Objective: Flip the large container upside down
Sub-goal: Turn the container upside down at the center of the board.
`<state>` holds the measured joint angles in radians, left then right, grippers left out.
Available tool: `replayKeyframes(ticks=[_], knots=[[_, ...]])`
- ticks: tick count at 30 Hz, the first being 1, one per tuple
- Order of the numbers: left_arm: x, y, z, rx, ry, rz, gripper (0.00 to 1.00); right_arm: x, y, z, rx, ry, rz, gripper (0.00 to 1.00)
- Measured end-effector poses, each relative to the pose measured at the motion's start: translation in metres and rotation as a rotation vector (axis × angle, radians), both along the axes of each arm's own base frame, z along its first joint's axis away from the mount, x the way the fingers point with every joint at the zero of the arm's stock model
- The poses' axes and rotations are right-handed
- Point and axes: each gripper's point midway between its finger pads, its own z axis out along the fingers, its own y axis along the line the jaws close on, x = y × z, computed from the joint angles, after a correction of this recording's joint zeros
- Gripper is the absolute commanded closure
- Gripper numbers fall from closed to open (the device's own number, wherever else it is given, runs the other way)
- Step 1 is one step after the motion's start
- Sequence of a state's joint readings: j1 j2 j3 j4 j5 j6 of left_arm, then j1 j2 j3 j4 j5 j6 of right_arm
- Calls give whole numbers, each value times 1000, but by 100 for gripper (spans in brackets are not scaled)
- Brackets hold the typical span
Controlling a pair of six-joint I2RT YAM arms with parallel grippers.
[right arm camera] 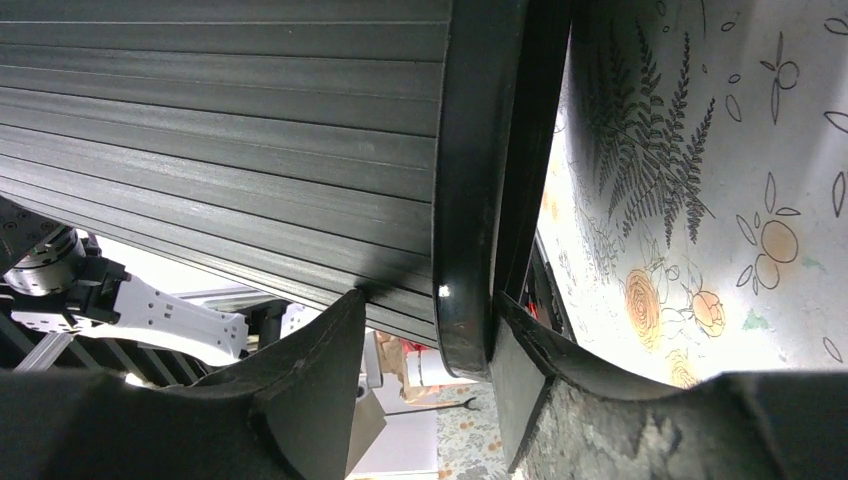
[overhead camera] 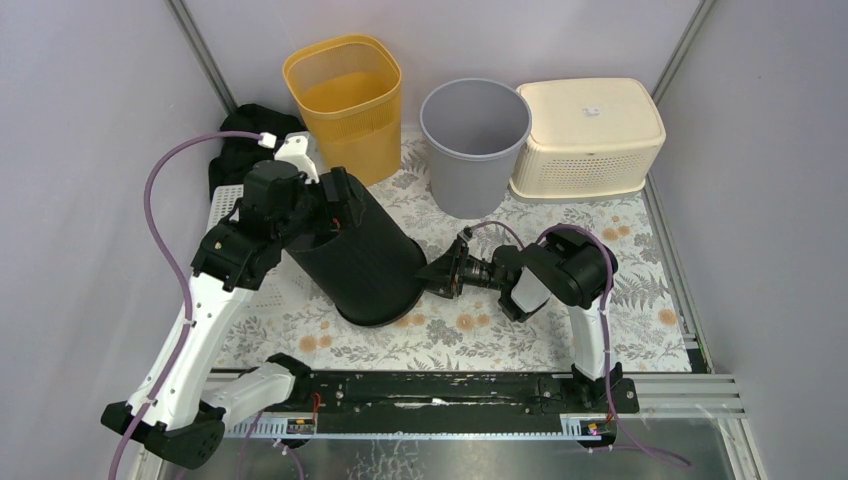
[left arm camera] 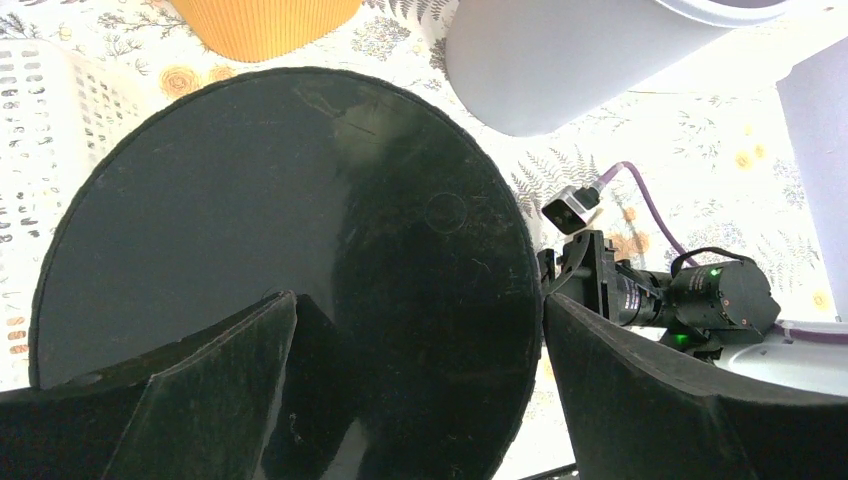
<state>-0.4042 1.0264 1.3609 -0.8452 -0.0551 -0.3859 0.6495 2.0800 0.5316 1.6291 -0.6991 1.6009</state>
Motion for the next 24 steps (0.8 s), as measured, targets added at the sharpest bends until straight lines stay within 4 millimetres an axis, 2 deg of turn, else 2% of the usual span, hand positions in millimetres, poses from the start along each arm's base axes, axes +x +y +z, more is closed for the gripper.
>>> replayKeyframes(ticks=[3, 15, 24], knots=[[0, 0, 0, 0, 0, 0, 0, 0, 0, -1, -3, -2, 0, 57], [0, 0, 0, -1, -1, 1, 0, -1, -2, -11, -24, 17, -2, 63], [-1, 0, 0, -3, 0, -3, 0, -2, -4, -18, -41, 29, -4, 78]])
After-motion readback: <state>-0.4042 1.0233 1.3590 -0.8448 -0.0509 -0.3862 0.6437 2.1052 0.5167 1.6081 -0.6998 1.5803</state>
